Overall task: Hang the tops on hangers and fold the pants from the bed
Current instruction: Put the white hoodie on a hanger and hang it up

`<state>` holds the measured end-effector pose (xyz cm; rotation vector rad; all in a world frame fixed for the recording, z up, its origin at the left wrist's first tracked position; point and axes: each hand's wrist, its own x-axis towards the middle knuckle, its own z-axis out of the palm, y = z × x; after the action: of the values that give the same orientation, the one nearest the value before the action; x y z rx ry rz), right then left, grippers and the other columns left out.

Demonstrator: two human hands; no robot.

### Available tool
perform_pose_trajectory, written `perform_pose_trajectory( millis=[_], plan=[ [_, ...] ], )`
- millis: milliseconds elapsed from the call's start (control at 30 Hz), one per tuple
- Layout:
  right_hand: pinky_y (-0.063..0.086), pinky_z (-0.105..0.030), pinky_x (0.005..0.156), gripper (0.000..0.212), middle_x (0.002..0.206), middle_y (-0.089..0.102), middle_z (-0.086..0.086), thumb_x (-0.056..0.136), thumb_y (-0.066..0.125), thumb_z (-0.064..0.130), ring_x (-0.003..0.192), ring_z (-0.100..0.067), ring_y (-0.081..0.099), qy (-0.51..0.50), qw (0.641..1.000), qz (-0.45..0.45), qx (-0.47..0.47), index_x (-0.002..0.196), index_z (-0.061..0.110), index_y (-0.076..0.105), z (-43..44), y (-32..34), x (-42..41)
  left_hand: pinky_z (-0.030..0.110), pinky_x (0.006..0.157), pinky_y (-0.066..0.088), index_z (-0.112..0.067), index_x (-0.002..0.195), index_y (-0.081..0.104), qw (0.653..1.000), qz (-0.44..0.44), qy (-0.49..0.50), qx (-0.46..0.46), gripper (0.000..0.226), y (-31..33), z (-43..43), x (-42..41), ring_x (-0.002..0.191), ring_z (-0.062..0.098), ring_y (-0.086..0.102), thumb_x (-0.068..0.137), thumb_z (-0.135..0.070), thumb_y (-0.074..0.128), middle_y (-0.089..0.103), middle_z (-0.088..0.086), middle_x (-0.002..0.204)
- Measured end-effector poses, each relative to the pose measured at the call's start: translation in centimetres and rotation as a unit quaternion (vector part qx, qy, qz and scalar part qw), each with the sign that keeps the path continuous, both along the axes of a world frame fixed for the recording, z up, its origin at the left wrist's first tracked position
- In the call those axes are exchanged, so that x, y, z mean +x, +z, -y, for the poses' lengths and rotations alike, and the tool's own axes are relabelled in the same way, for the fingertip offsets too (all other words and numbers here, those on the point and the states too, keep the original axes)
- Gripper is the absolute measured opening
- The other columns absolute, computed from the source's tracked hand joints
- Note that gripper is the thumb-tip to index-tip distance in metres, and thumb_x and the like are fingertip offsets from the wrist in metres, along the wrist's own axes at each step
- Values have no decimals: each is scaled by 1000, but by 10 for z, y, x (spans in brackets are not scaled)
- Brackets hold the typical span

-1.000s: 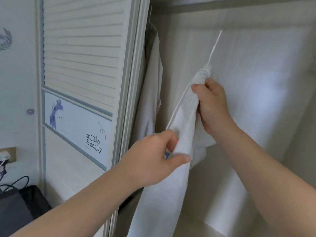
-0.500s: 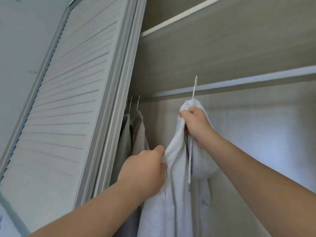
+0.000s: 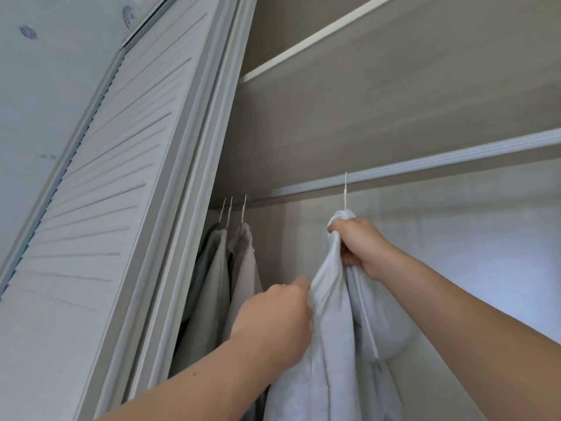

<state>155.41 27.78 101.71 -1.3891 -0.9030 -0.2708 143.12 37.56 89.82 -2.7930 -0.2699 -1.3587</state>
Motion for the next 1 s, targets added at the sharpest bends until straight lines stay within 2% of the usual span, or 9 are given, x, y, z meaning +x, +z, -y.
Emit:
perform_pose_trajectory(
  millis=[67,233,467,600,667,767,867,933,1000],
  plan=[
    [46,-23,46,6,62,44,-9,90,57,15,45,-18,45,-19,1000,-7,-14,87,12,53,-6,-6,-4,35,57,36,-25,89,30,1000,-2,-8,-10,19,-9,-4,0,66,22,47,102,-28,43,45,-5,77],
    [49,-28,40,35,54,44,-7,79,72,34,28,-14,45,-95,983,62,-144,83,10,46,-14,-4,-17,39,67,51,-23,97,38,998,-2,-51,-46,14,-14,-11,-6,75,21,57,102,-33,46,56,-2,86],
    [63,-45,65,23,63,70,-20,74,58,21,55,-35,71,-112,970,124,-179,80,-1,59,-20,-2,-29,45,72,54,-21,97,38,998,-11,-18,-52,13,-15,-12,-16,78,27,59,99,-27,48,57,1,89],
    [44,-23,47,13,45,54,-9,83,53,9,39,-26,58,-121,969,152,-155,70,9,49,-35,-5,-29,44,71,55,-20,101,41,998,-21,22,-46,10,-11,-19,-18,78,25,60,99,-23,50,57,1,90],
    [39,-25,49,16,56,49,-11,88,51,3,43,-25,51,-105,972,146,-148,74,10,47,-45,-4,-27,45,74,57,-20,104,43,998,-22,42,-51,8,-10,-23,-18,79,24,61,99,-20,50,57,1,91],
    [48,-33,54,8,77,54,-16,93,48,-2,59,-28,55,-70,976,135,-155,95,2,54,-58,1,-22,43,74,59,-21,107,45,996,-21,73,-50,11,-8,-31,-20,77,22,62,98,-15,50,57,0,91],
    [56,-41,71,21,96,57,-18,96,48,-3,80,-31,59,-63,968,153,-187,113,-2,59,-71,3,-15,39,72,56,-21,111,45,994,-25,92,-47,14,-7,-37,-21,78,22,61,99,-15,50,53,0,89],
    [56,-48,78,20,94,53,-17,97,45,-4,84,-31,56,-68,964,172,-191,111,0,57,-78,3,-13,37,69,52,-20,114,45,993,-30,107,-44,17,-6,-39,-20,78,22,59,99,-15,51,49,-2,86],
    [56,-46,71,12,84,49,-14,95,45,-5,81,-29,54,-91,954,196,-206,95,3,54,-83,4,-12,35,65,47,-19,116,45,992,-37,116,-45,18,-5,-40,-19,76,21,57,99,-16,52,47,-3,84]
  ],
)
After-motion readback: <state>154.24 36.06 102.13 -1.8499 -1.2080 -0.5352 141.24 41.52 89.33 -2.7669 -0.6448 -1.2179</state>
